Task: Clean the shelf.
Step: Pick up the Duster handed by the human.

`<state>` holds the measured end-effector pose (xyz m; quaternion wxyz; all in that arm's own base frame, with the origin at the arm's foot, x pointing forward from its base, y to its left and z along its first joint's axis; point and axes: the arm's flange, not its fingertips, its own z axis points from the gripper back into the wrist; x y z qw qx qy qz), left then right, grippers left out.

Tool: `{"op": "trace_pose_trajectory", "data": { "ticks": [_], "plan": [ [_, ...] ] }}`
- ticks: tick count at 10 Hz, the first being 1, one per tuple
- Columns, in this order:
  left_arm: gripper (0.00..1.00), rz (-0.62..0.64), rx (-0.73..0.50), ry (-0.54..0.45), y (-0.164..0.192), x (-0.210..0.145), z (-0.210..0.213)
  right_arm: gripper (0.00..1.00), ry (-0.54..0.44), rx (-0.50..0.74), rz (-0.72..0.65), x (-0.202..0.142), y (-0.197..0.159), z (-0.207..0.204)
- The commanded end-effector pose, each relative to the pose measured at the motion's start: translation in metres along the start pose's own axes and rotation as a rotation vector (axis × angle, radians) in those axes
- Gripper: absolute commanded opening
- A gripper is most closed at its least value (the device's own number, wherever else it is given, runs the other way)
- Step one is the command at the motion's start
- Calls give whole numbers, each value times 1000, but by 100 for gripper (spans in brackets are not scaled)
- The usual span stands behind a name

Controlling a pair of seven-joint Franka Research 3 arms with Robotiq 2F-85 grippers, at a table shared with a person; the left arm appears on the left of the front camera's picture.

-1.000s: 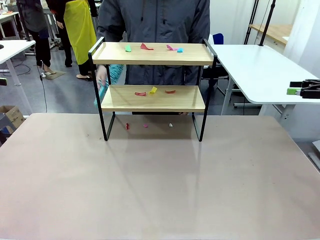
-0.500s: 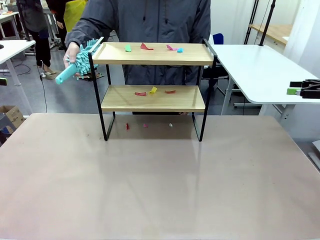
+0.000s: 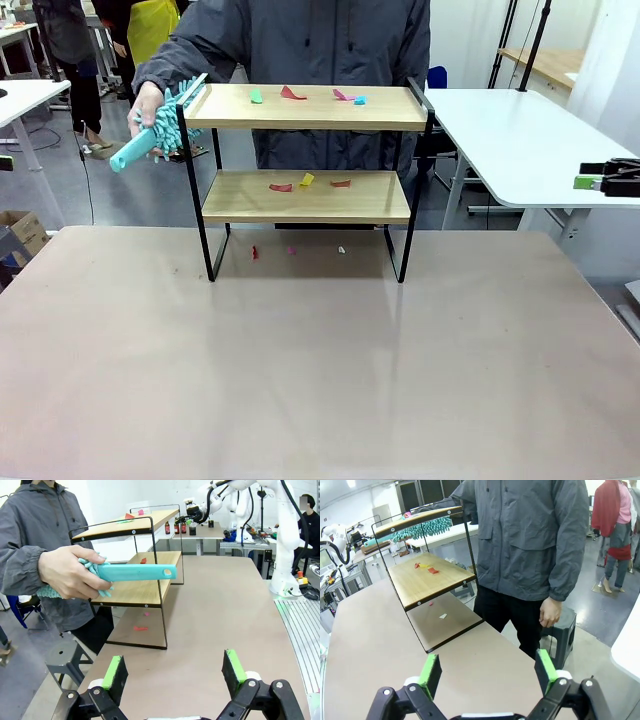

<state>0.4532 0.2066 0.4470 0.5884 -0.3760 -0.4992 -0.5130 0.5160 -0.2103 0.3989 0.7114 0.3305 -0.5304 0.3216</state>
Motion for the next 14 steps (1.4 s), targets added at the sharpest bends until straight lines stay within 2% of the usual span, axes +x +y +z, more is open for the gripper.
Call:
{"op": "trace_pose_trajectory", "data": {
  "ticks": [1, 6, 8, 11, 14],
  "plan": [
    [100, -2, 1, -2, 0, 1, 0, 100, -1, 0, 3, 1, 0, -1],
    [100, -11, 3, 1, 0, 3, 1, 100, -1, 0, 3, 1, 0, -1],
    [100, 17, 42, 84, -2, 62, 13, 100, -1, 0, 3, 1, 0, -1],
    [100, 124, 161, 376, -15, 163, 7, 100, -1, 0, 3, 1, 0, -1],
    [100, 343, 364, 746, -47, 244, -38, 100, -1, 0, 3, 1, 0, -1]
  ]
}}
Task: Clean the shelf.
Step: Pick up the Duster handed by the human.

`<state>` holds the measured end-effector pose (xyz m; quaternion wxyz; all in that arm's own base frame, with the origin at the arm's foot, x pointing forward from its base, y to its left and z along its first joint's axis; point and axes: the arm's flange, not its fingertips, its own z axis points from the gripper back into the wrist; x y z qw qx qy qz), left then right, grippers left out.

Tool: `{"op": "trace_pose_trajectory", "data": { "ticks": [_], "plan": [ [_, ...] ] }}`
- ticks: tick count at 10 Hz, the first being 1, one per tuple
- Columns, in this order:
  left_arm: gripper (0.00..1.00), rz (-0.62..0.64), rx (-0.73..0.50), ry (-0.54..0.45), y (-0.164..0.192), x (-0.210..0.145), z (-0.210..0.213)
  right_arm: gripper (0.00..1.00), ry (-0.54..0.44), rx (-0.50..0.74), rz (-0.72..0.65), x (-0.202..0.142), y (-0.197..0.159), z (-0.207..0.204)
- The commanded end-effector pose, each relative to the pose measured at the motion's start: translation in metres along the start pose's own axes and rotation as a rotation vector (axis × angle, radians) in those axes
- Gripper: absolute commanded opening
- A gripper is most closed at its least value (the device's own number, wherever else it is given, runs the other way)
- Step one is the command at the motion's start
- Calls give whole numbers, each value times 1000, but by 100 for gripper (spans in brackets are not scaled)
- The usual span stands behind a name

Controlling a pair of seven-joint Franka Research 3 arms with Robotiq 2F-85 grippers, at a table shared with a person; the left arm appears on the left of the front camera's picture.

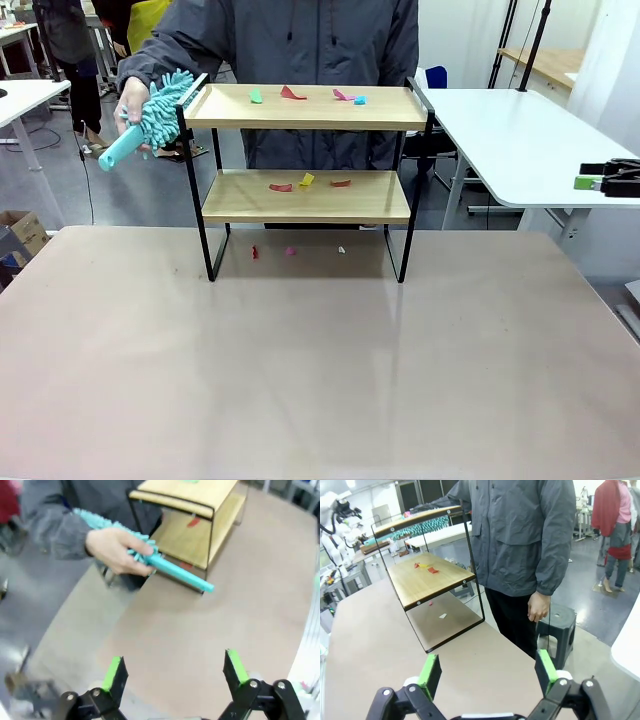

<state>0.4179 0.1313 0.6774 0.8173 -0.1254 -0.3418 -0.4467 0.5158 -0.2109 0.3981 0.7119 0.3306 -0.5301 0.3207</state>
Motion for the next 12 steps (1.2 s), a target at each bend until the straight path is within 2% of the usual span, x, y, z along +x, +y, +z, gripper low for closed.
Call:
{"op": "trace_pose_trajectory", "data": {
  "ticks": [1, 3, 5, 7, 8, 12],
  "plan": [
    [100, 160, -10, 180, -35, 28, -5, 100, -1, 1, 4, 2, 1, -1],
    [100, 224, 86, 270, -68, 53, -13, 100, -1, 1, 4, 2, 1, -1],
    [100, 294, 161, 297, -87, 66, -37, 100, -1, 1, 4, 2, 1, -1],
    [100, 388, 139, 309, -88, 73, -60, 100, -1, 1, 4, 2, 1, -1],
    [100, 293, 125, 302, -87, 73, -38, 100, -1, 1, 4, 2, 1, -1],
    [100, 321, 121, 296, -88, 75, -47, 100, -1, 1, 4, 2, 1, -1]
  ]
}}
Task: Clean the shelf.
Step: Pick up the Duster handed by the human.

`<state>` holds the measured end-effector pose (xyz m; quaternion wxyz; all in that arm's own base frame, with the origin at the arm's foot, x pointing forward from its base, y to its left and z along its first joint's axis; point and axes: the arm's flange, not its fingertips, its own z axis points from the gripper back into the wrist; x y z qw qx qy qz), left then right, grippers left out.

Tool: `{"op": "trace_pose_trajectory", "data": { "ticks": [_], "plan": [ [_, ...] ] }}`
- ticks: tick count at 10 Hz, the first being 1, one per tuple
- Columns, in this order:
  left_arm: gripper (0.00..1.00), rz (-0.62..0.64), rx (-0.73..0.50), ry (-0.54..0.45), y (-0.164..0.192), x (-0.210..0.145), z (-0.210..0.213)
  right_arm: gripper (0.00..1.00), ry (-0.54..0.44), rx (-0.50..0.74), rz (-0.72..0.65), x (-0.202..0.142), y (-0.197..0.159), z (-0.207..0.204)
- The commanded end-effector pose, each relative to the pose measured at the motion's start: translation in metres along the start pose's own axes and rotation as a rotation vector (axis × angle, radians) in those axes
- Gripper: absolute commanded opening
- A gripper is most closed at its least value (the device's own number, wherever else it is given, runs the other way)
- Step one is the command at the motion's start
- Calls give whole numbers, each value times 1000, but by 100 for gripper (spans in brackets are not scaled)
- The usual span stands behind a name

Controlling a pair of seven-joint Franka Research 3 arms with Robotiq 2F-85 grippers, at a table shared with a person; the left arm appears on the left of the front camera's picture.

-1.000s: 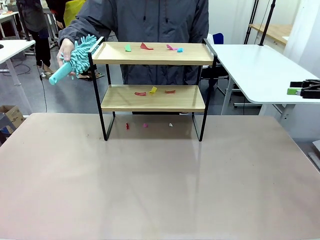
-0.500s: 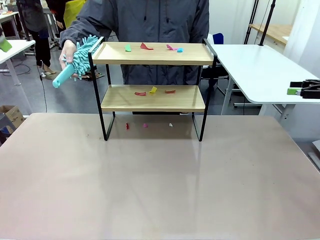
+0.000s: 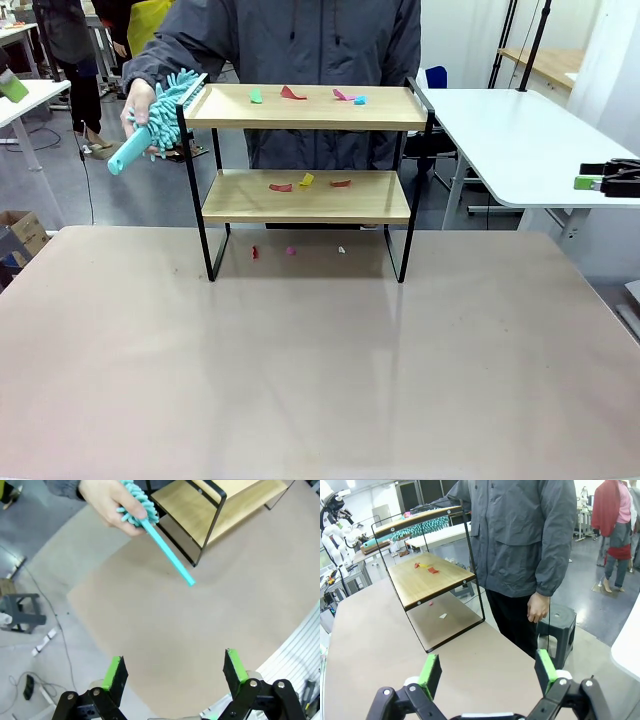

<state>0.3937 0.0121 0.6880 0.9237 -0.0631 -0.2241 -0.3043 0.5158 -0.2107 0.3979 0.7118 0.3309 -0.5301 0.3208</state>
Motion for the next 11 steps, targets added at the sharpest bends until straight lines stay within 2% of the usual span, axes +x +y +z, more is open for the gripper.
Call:
{"op": "trace_pose_trajectory", "data": {
  "ticks": [1, 5, 7, 11],
  "plan": [
    [100, 65, 70, 19, -17, 4, -7, 100, -1, 1, 5, 2, 0, -1],
    [100, 211, 160, 125, -63, 26, -27, 100, -1, 1, 5, 2, 0, -1],
    [100, 242, 138, 157, -74, 31, -47, 100, -1, 1, 5, 2, 0, -1],
    [100, 319, 119, 11, -85, 31, -86, 100, -1, 1, 5, 2, 0, -1]
  ]
}}
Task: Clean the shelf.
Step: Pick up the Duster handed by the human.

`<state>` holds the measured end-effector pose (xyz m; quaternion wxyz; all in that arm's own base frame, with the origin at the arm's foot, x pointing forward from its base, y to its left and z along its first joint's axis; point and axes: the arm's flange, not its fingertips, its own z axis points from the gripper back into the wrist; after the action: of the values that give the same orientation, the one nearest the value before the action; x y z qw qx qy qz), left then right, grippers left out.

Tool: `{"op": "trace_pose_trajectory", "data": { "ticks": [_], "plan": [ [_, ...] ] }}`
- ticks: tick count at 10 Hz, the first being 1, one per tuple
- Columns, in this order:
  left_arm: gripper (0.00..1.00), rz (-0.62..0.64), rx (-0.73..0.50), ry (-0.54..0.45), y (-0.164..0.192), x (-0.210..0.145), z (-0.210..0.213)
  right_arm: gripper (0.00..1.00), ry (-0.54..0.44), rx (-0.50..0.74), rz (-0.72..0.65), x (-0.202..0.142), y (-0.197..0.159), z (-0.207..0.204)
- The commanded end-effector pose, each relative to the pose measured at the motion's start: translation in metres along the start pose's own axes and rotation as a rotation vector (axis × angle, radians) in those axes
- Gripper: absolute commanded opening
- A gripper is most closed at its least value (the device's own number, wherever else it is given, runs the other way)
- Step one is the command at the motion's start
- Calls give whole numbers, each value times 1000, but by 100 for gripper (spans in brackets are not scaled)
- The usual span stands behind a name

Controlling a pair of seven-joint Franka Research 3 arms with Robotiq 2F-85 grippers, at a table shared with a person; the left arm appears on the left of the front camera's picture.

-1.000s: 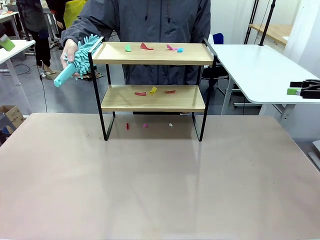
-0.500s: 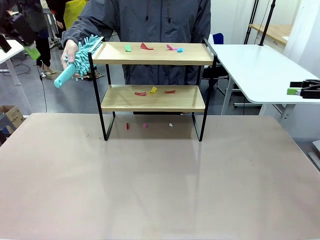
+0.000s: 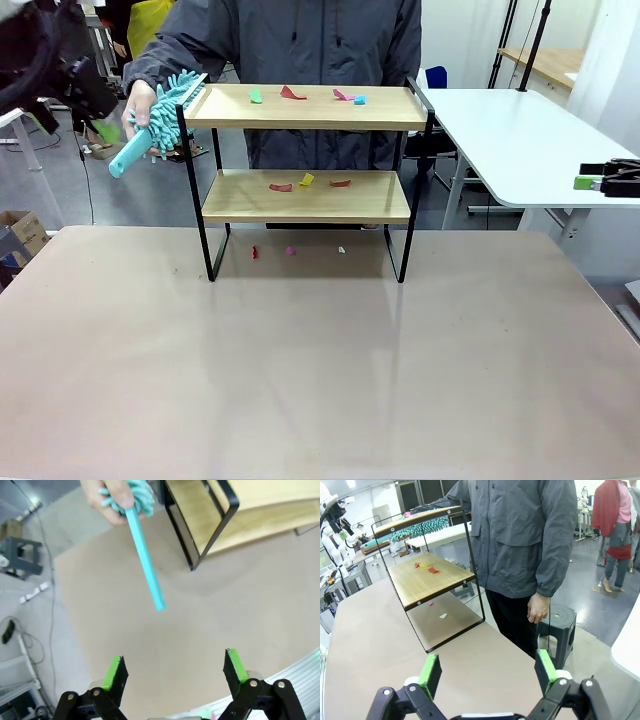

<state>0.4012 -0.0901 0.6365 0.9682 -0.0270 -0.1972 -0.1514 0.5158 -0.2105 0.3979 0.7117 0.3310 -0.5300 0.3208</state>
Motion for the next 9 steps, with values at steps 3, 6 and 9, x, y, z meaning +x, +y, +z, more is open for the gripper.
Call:
{"op": "trace_pose_trajectory", "data": {
  "ticks": [3, 6, 9],
  "plan": [
    [100, 79, -16, -151, -11, -5, -47, 100, -1, 0, 5, 2, 0, -1],
    [100, 123, 8, -188, -9, 0, -75, 100, -1, 0, 5, 2, 0, -1],
    [100, 154, 31, -227, -6, 4, -89, 100, -1, 0, 5, 2, 0, -1]
  ]
}}
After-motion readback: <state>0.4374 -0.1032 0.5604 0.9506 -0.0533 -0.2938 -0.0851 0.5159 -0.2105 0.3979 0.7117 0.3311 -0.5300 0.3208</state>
